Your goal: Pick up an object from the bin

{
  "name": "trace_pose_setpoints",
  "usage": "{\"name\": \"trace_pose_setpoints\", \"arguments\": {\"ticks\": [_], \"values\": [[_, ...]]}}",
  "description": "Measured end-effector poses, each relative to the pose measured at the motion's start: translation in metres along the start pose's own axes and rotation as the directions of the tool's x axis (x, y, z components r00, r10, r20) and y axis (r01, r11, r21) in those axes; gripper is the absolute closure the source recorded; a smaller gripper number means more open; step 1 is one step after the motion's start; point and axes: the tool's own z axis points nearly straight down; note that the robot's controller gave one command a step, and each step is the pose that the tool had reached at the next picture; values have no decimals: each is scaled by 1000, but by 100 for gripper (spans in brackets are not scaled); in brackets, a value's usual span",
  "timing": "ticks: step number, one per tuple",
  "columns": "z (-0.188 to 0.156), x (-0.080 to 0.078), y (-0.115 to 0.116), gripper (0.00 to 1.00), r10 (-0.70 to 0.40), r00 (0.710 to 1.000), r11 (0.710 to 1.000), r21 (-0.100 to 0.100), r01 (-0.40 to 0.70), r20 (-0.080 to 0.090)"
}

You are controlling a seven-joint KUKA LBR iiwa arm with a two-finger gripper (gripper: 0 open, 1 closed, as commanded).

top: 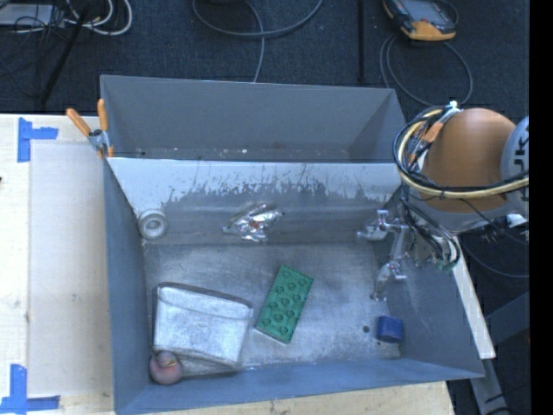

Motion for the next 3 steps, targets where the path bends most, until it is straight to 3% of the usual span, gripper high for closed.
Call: {"name": "trace_pose_setpoints", "arguments": {"ticks": [1,2,3], "values": [[79,-6,71,0,-149,989,989,2,149,2],[78,12,141,0,-313,950,950,2,312,8],[76,12,141,100,-313,950,950,3,313,10]]}}
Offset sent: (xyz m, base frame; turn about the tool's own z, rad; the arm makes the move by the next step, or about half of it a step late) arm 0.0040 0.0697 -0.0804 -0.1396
